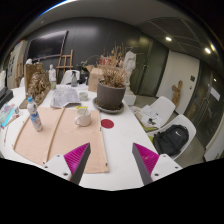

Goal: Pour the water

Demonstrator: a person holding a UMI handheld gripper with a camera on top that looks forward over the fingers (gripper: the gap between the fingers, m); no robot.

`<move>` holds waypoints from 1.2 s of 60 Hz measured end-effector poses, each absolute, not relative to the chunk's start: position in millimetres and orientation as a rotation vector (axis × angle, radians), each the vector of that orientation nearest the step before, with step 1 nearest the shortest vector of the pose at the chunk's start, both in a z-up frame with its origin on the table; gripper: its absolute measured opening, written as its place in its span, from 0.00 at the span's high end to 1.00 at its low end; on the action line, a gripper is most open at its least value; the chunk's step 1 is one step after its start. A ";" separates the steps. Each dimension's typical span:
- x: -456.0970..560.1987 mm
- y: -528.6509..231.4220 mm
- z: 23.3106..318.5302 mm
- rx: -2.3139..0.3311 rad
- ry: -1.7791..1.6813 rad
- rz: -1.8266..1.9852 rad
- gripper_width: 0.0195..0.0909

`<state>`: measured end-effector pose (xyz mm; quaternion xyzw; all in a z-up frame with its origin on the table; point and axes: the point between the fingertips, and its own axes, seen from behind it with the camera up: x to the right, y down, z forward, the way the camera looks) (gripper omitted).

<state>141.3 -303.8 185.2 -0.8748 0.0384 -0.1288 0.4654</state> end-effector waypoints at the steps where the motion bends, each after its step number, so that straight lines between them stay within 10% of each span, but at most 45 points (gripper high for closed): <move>1: 138.9 -303.8 184.2 -2.152 0.092 -0.311 0.07; 59: -247.0 -64.6 62.1 -1.977 -0.011 -0.027 0.08; 63: -250.5 -47.3 54.4 -1.964 -0.007 -0.020 0.18; 68: -247.9 -34.5 51.4 -1.946 0.000 -0.026 0.56; 72: -250.1 -30.3 51.9 -1.933 0.003 -0.005 0.59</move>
